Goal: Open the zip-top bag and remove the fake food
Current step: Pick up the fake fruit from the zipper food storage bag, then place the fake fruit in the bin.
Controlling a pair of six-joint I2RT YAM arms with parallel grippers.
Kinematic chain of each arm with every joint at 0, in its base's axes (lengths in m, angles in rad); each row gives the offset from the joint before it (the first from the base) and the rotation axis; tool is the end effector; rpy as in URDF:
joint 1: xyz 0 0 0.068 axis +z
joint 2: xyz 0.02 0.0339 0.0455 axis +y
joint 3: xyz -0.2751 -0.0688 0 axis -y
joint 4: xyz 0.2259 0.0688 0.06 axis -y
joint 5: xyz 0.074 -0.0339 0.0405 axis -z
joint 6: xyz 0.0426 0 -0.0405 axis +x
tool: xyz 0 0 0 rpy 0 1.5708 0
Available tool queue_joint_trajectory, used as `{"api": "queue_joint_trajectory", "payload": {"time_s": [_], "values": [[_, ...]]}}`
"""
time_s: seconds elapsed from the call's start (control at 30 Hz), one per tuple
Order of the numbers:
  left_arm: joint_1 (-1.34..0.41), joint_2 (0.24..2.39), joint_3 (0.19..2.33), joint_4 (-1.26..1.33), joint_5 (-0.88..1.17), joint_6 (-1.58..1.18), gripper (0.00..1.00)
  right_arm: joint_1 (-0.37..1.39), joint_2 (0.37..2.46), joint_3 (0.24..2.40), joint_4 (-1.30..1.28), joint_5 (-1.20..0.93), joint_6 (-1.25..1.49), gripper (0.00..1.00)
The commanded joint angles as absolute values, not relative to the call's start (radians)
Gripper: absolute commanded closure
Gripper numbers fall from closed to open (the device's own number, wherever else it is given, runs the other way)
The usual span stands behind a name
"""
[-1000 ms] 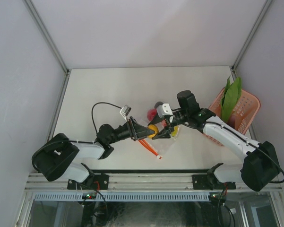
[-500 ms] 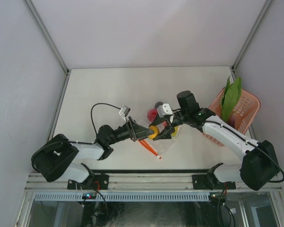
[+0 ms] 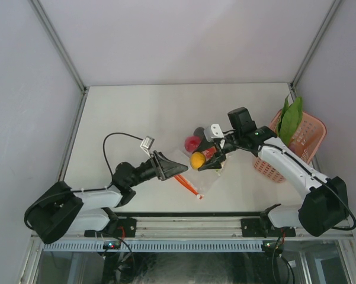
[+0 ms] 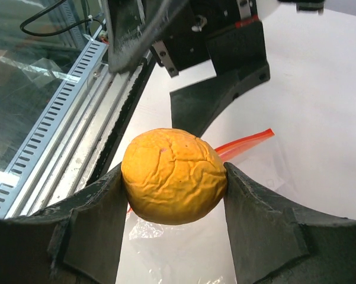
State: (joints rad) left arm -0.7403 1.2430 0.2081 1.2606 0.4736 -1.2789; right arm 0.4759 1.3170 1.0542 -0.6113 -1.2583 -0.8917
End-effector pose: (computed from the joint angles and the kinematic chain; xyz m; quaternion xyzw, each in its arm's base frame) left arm 0.1400 -0.1543 0.2354 0.0158 0.6326 -0.7216 0.2810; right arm 0.1952 0.1462 0.3122 -0.6358 0.4622 0.4842 0.3842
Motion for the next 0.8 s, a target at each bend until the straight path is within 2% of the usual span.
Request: {"api": "queue_joint_trajectory", "payload": {"time_s": [0.0,0.3,0.53,0.77], "values": [[-0.746,1.125,0.201,1.136,0.435,-1.161,0.00,0.439,1.302,1.099,-0.678,-1.295,-0.959,0.90],[-0.746,0.891,0.248,0.663,0.354,-0.957,0.00,0.369,1.261,1.108,-0.728,-1.300,-1.010,0.91],[-0.743,0.716,0.296,0.372,0.218,-0.824,0.00,0.325,1.207,1.113,-0.749,-1.257,-1.030,0.91],[-0.724,0.659,0.524,0.073,0.063,-0.813,0.00,0.230,1.126,1.121,-0.748,-1.194,-1.000,0.91]]}}
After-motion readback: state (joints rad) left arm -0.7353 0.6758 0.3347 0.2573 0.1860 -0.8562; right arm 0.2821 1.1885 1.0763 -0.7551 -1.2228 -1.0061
